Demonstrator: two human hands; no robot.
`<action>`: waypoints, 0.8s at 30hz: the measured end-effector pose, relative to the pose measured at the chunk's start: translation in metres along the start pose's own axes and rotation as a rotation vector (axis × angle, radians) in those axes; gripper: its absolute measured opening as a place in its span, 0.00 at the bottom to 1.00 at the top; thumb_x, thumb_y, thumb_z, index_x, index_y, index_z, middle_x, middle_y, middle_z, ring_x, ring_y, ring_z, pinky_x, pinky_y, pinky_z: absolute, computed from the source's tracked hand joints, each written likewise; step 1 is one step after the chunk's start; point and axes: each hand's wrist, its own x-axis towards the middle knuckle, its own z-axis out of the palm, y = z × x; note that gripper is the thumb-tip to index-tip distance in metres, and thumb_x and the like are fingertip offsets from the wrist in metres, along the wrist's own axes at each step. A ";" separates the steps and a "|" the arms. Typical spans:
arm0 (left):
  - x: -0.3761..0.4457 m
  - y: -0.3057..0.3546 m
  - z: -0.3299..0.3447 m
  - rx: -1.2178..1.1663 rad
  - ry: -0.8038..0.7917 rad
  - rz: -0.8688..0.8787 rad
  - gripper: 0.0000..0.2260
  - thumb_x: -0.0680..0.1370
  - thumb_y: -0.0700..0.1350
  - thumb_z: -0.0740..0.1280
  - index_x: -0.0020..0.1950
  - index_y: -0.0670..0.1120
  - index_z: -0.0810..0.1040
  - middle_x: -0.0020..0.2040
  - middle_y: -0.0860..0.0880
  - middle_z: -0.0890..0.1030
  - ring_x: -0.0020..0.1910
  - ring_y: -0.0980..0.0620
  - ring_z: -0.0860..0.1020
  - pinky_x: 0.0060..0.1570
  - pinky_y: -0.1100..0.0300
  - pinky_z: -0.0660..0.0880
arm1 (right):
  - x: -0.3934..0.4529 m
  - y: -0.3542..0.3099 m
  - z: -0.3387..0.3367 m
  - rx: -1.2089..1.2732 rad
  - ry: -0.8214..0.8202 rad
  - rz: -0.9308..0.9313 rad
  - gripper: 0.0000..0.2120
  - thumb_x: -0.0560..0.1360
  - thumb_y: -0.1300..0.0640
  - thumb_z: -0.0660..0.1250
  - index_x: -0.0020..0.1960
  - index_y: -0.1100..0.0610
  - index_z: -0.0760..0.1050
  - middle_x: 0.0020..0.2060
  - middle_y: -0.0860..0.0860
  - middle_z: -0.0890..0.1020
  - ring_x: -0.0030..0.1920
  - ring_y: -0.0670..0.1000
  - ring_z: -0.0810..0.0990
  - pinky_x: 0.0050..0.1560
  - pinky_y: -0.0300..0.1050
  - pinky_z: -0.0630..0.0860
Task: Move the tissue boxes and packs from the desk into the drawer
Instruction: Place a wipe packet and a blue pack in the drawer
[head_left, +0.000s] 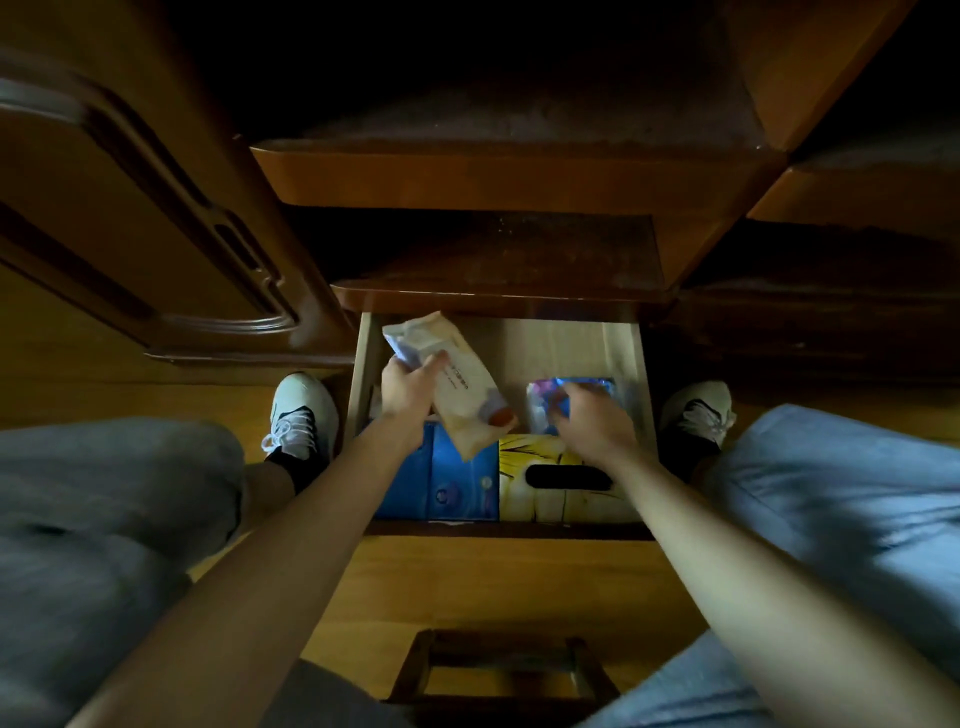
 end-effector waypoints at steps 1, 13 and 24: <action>-0.002 0.000 -0.002 0.004 -0.012 0.016 0.05 0.79 0.44 0.71 0.52 0.50 0.76 0.51 0.48 0.84 0.50 0.48 0.84 0.41 0.51 0.83 | 0.006 0.004 0.003 -0.071 -0.099 0.049 0.14 0.83 0.47 0.62 0.61 0.53 0.79 0.56 0.54 0.83 0.55 0.54 0.80 0.54 0.52 0.79; 0.004 -0.004 -0.001 -0.071 0.153 -0.142 0.10 0.74 0.46 0.75 0.51 0.47 0.78 0.50 0.45 0.84 0.51 0.44 0.84 0.54 0.43 0.81 | 0.036 0.018 0.032 -0.355 -0.337 0.089 0.26 0.85 0.45 0.49 0.76 0.56 0.70 0.79 0.56 0.64 0.78 0.59 0.60 0.78 0.62 0.56; -0.005 -0.002 0.019 -0.096 0.067 -0.147 0.14 0.73 0.39 0.76 0.53 0.48 0.75 0.53 0.44 0.83 0.47 0.47 0.85 0.39 0.57 0.83 | 0.039 0.023 -0.034 0.606 0.438 0.202 0.13 0.77 0.64 0.69 0.57 0.54 0.86 0.55 0.50 0.87 0.54 0.49 0.85 0.51 0.35 0.76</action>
